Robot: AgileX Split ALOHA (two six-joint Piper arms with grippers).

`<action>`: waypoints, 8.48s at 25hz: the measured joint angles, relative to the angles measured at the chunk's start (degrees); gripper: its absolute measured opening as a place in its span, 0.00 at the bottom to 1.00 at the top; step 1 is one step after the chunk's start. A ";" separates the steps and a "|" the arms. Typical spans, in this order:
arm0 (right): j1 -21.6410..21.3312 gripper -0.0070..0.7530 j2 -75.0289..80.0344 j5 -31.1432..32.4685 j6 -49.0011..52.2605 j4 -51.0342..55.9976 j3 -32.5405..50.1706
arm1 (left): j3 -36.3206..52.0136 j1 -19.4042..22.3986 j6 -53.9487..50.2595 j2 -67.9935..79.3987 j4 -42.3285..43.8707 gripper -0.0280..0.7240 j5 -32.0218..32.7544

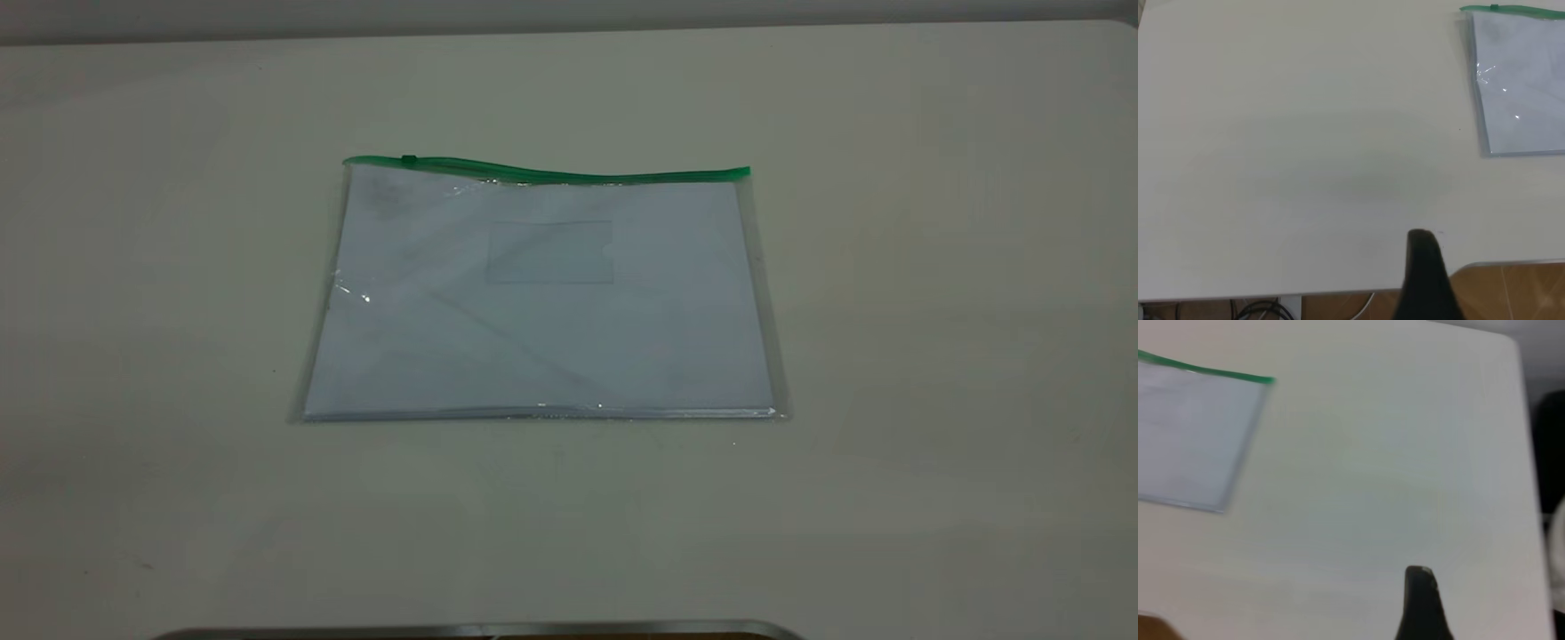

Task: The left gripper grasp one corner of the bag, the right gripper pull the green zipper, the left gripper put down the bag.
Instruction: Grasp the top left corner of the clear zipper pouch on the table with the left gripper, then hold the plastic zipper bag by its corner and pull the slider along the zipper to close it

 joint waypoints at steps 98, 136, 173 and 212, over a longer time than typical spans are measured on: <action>0.00 0.74 41.35 -22.48 -4.99 13.86 -2.05 | -62.50 -1.13 80.00 151.44 -72.96 0.65 -24.08; 9.15 0.74 108.98 -31.62 -90.25 70.56 -29.36 | -96.55 -20.32 98.93 152.02 -40.08 0.11 1.85; 11.91 0.74 127.59 -24.42 -97.56 86.37 -41.29 | -96.50 -24.53 105.83 152.16 -42.03 0.11 -7.90; 12.32 0.05 127.43 -32.89 -89.59 76.88 -42.31 | -96.34 -23.74 104.30 153.13 -45.73 0.11 -8.18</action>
